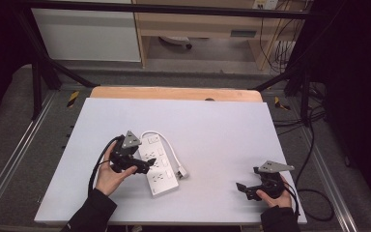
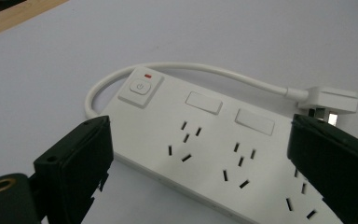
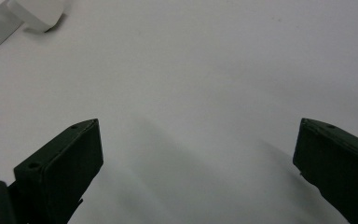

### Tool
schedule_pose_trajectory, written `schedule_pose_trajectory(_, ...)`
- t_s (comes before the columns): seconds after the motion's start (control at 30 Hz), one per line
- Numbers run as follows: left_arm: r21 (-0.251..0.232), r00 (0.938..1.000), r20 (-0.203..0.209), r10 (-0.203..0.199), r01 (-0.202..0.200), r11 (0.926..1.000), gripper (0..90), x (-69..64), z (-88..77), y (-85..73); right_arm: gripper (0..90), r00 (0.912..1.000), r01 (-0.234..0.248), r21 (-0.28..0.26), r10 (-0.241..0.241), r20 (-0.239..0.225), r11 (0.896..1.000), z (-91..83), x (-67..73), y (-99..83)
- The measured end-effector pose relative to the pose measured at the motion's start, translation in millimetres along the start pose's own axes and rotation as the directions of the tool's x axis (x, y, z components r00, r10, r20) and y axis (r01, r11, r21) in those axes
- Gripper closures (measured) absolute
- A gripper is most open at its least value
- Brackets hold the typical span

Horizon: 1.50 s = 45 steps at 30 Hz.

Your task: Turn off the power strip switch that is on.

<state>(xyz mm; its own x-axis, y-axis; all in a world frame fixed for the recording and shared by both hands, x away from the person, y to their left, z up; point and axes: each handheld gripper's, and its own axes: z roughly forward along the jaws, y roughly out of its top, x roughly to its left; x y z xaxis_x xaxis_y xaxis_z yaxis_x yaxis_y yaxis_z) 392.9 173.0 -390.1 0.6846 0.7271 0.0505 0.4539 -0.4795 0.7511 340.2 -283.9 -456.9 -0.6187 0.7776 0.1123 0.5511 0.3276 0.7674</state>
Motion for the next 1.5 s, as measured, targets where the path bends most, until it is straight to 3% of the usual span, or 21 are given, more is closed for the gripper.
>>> schedule_pose_trajectory(0.73,0.007,0.9999,-0.004,-0.015,0.015,0.9999,10.2,-0.8,14.3,6.0,1.9,1.0,-0.003,-0.001,0.003,0.001,1.0,0.3,0.3,-0.1)
schedule_pose_trajectory(1.5,0.015,1.0,0.006,-0.004,0.004,0.9999,26.5,-8.7,31.5,12.6,1.9,1.0,-0.002,0.0,0.002,0.002,1.0,0.4,0.2,-0.2)
